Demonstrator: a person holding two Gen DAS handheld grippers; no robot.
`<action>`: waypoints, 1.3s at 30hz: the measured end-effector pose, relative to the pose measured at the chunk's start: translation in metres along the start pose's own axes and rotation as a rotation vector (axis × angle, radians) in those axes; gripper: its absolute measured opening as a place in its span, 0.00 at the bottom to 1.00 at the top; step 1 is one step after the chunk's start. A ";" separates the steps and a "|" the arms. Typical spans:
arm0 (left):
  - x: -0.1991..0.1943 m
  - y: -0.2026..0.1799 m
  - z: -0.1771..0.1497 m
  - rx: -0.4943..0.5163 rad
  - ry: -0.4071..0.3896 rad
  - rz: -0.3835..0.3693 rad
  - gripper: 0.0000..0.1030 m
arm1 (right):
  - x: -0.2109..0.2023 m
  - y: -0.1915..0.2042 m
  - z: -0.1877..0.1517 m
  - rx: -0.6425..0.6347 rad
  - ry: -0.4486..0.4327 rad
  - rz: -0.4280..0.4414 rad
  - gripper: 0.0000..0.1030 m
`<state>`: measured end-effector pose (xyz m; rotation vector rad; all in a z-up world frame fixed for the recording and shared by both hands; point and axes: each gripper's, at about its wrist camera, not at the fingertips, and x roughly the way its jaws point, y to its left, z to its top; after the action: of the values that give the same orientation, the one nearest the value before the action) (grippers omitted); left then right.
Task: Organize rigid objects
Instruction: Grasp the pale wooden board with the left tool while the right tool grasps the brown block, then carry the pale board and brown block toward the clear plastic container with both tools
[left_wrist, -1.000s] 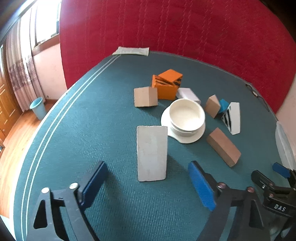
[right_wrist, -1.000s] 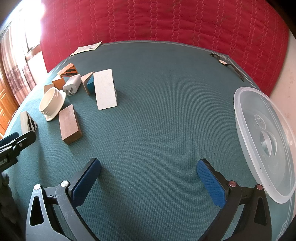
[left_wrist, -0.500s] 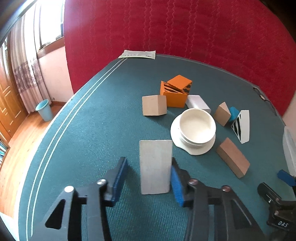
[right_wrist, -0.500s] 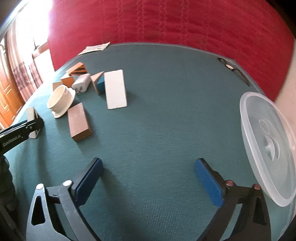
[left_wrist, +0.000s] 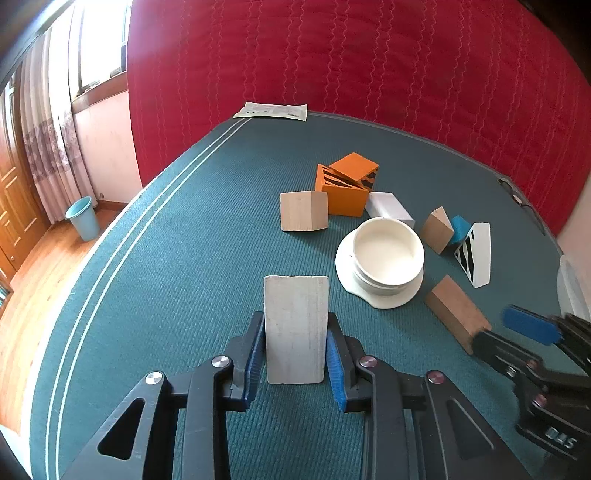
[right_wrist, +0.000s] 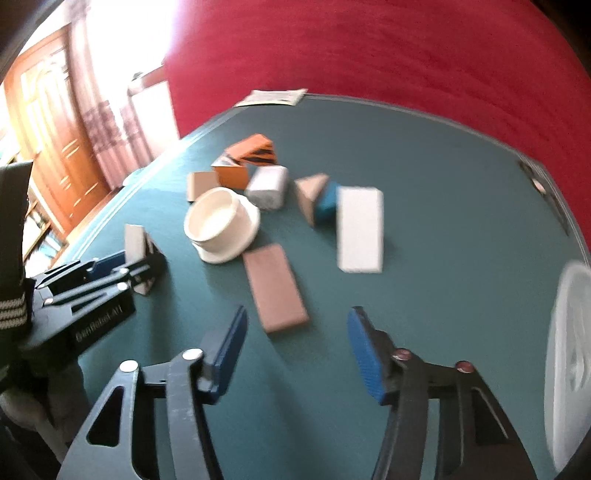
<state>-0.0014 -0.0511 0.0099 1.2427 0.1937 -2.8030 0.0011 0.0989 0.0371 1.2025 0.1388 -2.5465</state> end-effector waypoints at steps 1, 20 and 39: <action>0.000 0.000 0.000 0.000 0.000 0.000 0.31 | 0.005 0.003 0.003 -0.013 0.004 0.003 0.44; 0.002 0.000 0.002 0.010 -0.003 0.006 0.35 | 0.023 0.014 -0.001 -0.068 -0.030 -0.022 0.29; 0.000 -0.006 0.000 0.042 -0.004 -0.014 0.30 | -0.018 -0.015 -0.026 0.044 -0.073 0.031 0.27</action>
<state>-0.0022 -0.0447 0.0098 1.2497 0.1441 -2.8350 0.0263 0.1230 0.0335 1.1172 0.0466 -2.5750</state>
